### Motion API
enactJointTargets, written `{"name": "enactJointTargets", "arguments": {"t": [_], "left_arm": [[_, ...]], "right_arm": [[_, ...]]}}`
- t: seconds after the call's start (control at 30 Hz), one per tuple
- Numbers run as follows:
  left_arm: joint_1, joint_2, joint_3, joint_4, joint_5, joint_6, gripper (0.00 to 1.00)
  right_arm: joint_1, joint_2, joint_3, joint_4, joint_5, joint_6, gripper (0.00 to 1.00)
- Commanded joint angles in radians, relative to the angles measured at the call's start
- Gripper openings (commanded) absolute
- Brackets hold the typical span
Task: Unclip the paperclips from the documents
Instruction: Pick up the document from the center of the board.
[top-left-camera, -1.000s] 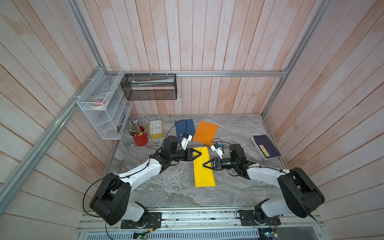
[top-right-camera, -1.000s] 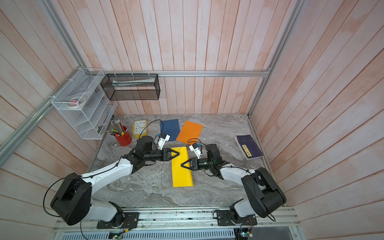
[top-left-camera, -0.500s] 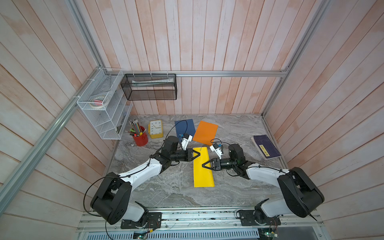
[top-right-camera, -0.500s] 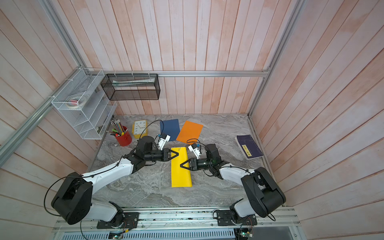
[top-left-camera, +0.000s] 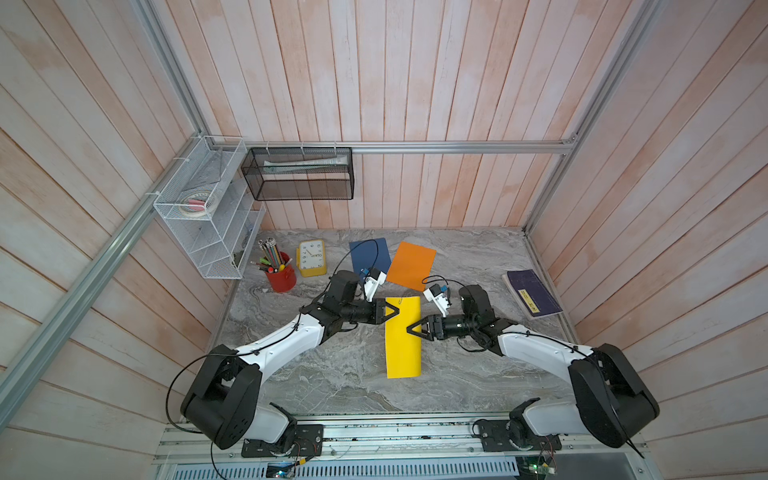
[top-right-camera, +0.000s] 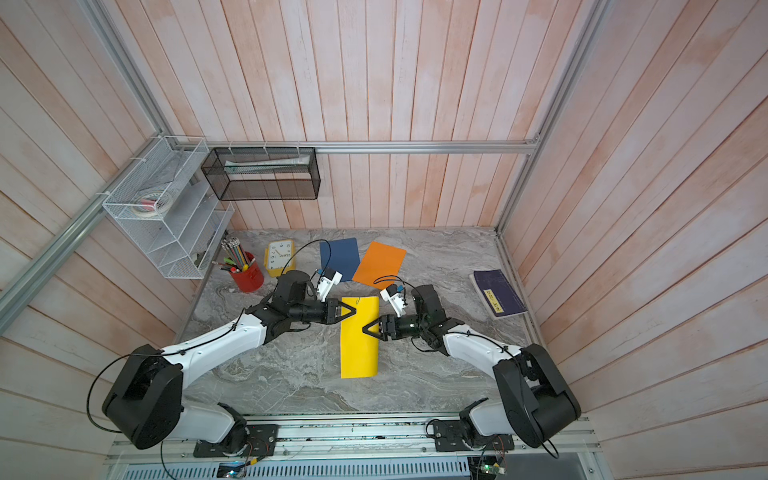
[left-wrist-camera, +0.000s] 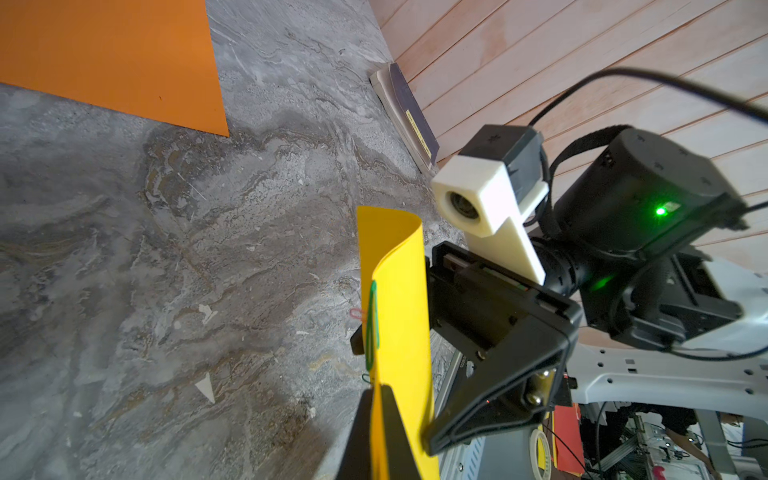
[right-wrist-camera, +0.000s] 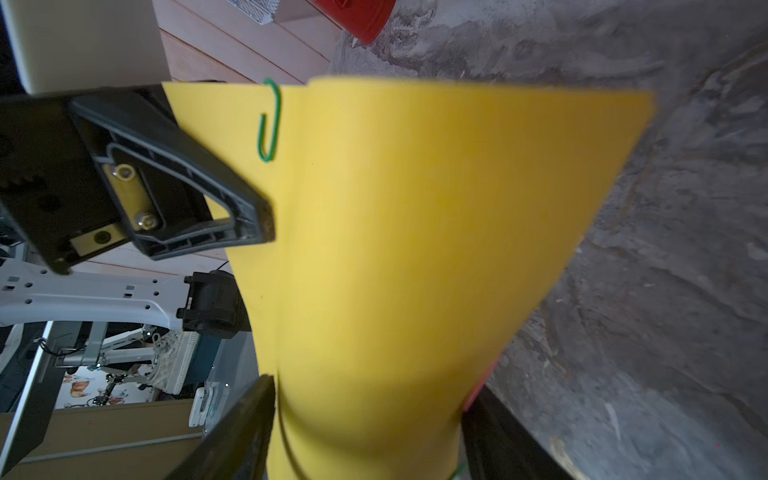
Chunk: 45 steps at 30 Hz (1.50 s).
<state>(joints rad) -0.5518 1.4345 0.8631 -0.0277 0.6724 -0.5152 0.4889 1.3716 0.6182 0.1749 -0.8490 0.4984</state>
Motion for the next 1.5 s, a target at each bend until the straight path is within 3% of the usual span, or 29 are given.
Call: {"name": "enactJointTargets", "arguments": {"t": [0.0, 0.4, 0.73, 1.07, 1.47], "left_arm": [[0.004, -0.014, 0.045, -0.090, -0.008, 0.079, 0.00], [0.003, -0.033, 0.147, -0.308, 0.013, 0.259, 0.00], [0.002, -0.039, 0.182, -0.406, 0.086, 0.361, 0.00], [0.001, -0.041, 0.210, -0.461, 0.124, 0.462, 0.00], [0.000, -0.065, 0.209, -0.517, 0.148, 0.526, 0.00]], "right_arm": [[-0.019, -0.037, 0.041, -0.147, 0.056, -0.093, 0.74], [-0.039, -0.106, 0.183, -0.443, 0.181, -0.330, 0.77], [-0.036, -0.140, 0.283, -0.516, 0.184, -0.480, 0.77], [0.011, -0.061, 0.396, -0.537, 0.085, -0.644, 0.75], [0.056, 0.014, 0.461, -0.537, 0.006, -0.728, 0.71]]}}
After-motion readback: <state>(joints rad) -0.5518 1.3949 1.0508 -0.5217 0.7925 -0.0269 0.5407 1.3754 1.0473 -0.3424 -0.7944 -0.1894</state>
